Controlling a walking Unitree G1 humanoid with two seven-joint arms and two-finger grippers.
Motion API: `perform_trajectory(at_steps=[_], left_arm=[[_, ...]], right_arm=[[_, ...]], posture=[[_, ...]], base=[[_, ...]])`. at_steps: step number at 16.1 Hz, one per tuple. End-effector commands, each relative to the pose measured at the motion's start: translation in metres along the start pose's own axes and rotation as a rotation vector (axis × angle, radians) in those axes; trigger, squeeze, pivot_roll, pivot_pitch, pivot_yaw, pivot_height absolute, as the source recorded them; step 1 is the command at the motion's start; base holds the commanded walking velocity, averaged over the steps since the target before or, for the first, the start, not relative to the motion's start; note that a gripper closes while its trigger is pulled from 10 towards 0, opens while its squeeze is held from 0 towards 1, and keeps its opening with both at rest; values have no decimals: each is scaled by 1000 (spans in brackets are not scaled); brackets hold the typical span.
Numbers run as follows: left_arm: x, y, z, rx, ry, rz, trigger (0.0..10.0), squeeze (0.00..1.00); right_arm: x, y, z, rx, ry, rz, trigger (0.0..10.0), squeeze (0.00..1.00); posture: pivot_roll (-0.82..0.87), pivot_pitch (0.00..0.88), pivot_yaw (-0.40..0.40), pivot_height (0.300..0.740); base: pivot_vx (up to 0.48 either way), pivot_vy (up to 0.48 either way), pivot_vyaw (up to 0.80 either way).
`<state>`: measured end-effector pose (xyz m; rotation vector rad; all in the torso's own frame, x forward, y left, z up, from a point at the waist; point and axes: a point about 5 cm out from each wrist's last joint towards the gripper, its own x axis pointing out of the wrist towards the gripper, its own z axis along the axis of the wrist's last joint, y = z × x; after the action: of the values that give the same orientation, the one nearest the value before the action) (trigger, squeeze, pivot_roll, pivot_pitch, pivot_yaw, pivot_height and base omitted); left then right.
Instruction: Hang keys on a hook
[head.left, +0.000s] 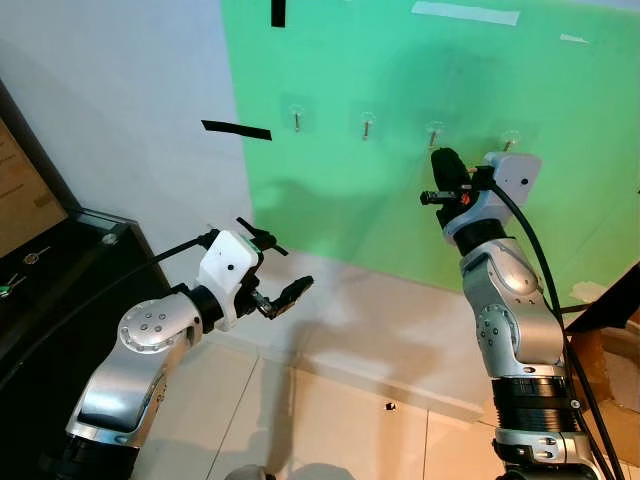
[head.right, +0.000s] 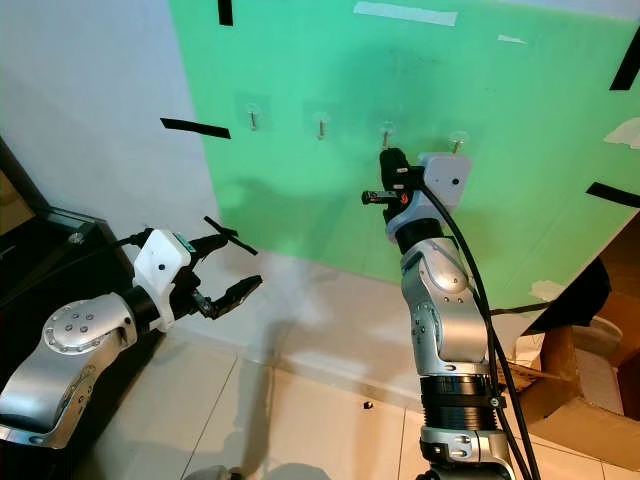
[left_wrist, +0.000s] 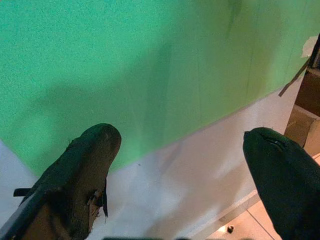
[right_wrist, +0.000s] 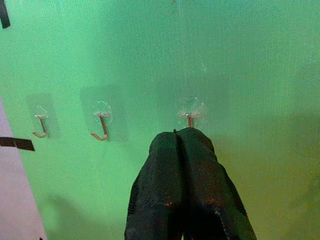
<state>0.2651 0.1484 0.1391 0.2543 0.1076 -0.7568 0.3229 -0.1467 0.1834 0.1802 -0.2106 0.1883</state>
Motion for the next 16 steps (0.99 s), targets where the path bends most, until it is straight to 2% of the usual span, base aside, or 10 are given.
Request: perform_trajectory(at_steps=[1,6,9,10,11,12,13,14,16], left_arm=[[2,1,3,5,-7,-1,10000,0],[3,1,1,-1,-5,17,10000,0],[6,8,-7,22,27,111,10000,0],[5,12,-14,33,64,155,10000,0],[4,17,-21,37,96,215,10000,0],[3,22,-26,24,124,276,10000,0],[2,27,-29,22,152,342,10000,133],[2,31,-29,23,149,385,10000,706],[4,33,-28,27,126,417,10000,808]], right_arm=[[-2,-1,-4,1,15,-2,10000,0],[-7,-1,-17,0,88,-13,10000,0],[-17,-5,-46,-58,269,-24,10000,0],[-21,-5,-53,-50,294,-23,10000,227],[-27,-5,-58,-47,321,-32,10000,1000],[-33,-5,-64,-51,352,-38,10000,1000],[-40,-4,-72,-65,402,-50,10000,1000],[-45,-2,-78,-65,429,-61,10000,1000],[-49,1,-83,-67,441,-72,10000,1000]], posture=[[25,0,-2,740],[15,0,0,740],[0,0,15,740],[-13,0,27,740],[-19,0,32,740],[-23,0,37,740],[-25,0,40,740],[-24,0,46,740],[-27,0,54,740]], base=[[0,0,0],[0,0,0],[0,0,0],[0,0,0],[0,0,0],[0,0,0],[0,0,0],[0,0,0],[0,0,0]])
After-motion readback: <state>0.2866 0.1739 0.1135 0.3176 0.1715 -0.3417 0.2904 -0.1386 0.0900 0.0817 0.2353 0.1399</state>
